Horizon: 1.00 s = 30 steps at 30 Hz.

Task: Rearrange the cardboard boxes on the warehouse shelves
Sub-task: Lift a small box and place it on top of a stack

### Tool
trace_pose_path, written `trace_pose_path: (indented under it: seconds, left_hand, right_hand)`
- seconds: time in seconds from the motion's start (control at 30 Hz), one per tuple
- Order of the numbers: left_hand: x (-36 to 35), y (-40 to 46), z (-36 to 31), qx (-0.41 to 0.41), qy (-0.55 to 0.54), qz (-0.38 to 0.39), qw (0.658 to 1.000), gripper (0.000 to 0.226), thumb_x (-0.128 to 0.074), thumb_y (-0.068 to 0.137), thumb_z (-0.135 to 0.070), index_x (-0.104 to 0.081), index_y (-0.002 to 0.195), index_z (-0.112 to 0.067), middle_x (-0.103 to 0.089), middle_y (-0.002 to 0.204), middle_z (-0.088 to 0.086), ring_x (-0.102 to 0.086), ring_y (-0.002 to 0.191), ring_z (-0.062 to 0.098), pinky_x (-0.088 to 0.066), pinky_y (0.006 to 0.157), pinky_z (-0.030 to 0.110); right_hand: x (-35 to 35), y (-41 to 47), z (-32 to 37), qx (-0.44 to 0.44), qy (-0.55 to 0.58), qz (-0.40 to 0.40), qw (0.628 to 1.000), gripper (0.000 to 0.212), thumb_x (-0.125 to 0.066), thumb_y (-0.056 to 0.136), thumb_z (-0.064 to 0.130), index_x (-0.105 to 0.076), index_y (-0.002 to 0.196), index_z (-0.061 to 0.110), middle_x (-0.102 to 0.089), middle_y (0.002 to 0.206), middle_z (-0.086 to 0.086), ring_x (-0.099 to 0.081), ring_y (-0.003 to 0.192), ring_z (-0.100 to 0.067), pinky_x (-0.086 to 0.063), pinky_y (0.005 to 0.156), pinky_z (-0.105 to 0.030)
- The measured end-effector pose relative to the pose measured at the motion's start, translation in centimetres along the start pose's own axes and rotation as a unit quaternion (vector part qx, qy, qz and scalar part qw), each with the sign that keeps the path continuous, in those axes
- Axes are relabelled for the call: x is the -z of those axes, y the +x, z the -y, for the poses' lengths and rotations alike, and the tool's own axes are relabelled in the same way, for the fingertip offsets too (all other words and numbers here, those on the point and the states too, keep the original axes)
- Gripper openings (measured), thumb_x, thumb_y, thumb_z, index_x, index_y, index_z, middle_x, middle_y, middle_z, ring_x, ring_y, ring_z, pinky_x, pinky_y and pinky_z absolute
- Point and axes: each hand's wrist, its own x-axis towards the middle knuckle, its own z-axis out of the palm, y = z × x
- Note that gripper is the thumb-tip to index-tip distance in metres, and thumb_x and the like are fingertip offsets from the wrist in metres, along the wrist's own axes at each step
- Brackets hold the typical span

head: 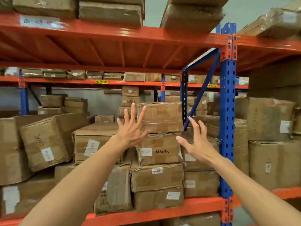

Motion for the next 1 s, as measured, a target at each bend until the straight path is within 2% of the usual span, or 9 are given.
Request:
trace_pose_path:
  seconds: [0.1,0.27,0.37,0.47,0.5,0.57,0.67,0.77,1.0]
  left_hand:
    - [-1.4,2.9,-1.1,0.037,-0.068,0.015,0.997,0.104,-0.047,0.091,-0.073,0.033,0.15,-0.044,0.045,0.156,0.01,0.017,0.148,0.049,-0.012,0.114,0.073]
    - [-3.4,6.7,-1.1,0.071,-0.149,0.047,0.985,0.135,-0.074,0.072,-0.07,0.039,0.144,-0.05,0.045,0.153,0.022,0.006,0.147,0.055,-0.009,0.12,0.064]
    - [-3.7,8.9,-0.3,0.085,-0.17,0.061,0.98,0.147,-0.086,0.063,-0.061,0.042,0.137,-0.058,0.042,0.154,0.023,0.003,0.148,0.052,-0.011,0.12,0.063]
    - [-4.1,10.7,0.6,0.081,-0.18,0.064,0.978,0.154,-0.089,0.053,-0.06,0.037,0.141,-0.057,0.026,0.161,0.027,0.008,0.148,0.051,-0.007,0.118,0.062]
    - [-4.2,11.2,0.8,0.075,-0.185,0.061,0.978,0.155,-0.087,0.048,-0.062,0.034,0.144,-0.056,0.017,0.164,0.028,0.006,0.149,0.052,-0.008,0.118,0.064]
    - [-4.6,11.8,1.2,0.066,-0.201,0.036,0.977,0.151,-0.086,0.044,-0.064,0.022,0.151,-0.055,-0.008,0.163,0.029,-0.014,0.148,0.053,-0.019,0.117,0.064]
    - [-5.3,12.0,1.4,0.054,-0.227,-0.006,0.972,0.134,-0.093,0.05,-0.057,-0.004,0.15,-0.052,-0.033,0.148,0.024,-0.042,0.132,0.05,-0.037,0.11,0.06]
    - [-5.7,11.6,1.3,0.039,-0.225,-0.031,0.973,0.124,-0.096,0.053,-0.052,-0.015,0.146,-0.046,-0.04,0.138,0.022,-0.048,0.125,0.046,-0.042,0.106,0.059]
    - [-3.5,9.0,0.3,0.031,-0.232,-0.047,0.971,0.125,-0.098,0.049,-0.049,-0.018,0.145,-0.043,-0.043,0.134,0.023,-0.053,0.117,0.044,-0.044,0.103,0.054]
  right_hand:
    - [-0.4,2.9,-1.9,0.005,0.009,0.016,1.0,0.094,-0.054,0.069,0.094,0.014,0.134,0.081,0.024,0.159,0.026,-0.024,0.151,-0.034,-0.033,0.111,-0.055]
    - [-2.2,8.2,-4.3,0.006,0.049,0.024,0.999,0.108,-0.063,0.067,0.091,0.017,0.137,0.079,0.025,0.16,0.021,-0.013,0.155,-0.033,-0.026,0.117,-0.057]
    - [-3.2,11.1,-4.3,0.008,0.052,0.016,0.998,0.121,-0.069,0.061,0.091,0.021,0.139,0.077,0.029,0.164,0.008,-0.007,0.155,-0.037,-0.022,0.118,-0.062]
    - [-4.2,13.3,-4.5,0.012,0.043,-0.006,0.999,0.129,-0.076,0.058,0.085,0.024,0.14,0.076,0.031,0.166,-0.002,-0.007,0.155,-0.042,-0.021,0.116,-0.065]
    - [-4.6,13.8,-4.7,0.01,0.042,-0.014,0.999,0.131,-0.078,0.06,0.083,0.024,0.14,0.075,0.03,0.166,-0.005,-0.005,0.155,-0.042,-0.02,0.115,-0.066]
    - [-5.4,14.5,-5.0,0.012,0.051,-0.032,0.998,0.131,-0.081,0.066,0.074,0.026,0.142,0.073,0.025,0.169,-0.008,-0.002,0.156,-0.04,-0.019,0.115,-0.067]
    - [-6.2,14.9,-5.2,0.037,0.057,-0.069,0.995,0.126,-0.081,0.078,0.06,0.025,0.146,0.068,0.006,0.173,-0.007,-0.005,0.157,-0.03,-0.021,0.116,-0.064]
    - [-6.5,14.0,-4.8,0.043,0.047,-0.089,0.994,0.123,-0.079,0.083,0.054,0.025,0.146,0.068,0.0,0.173,-0.005,-0.01,0.157,-0.028,-0.025,0.115,-0.063]
    - [-5.3,11.3,-2.9,0.039,0.065,-0.11,0.991,0.122,-0.082,0.083,0.049,0.021,0.145,0.071,-0.013,0.17,-0.004,-0.028,0.151,-0.029,-0.036,0.11,-0.062]
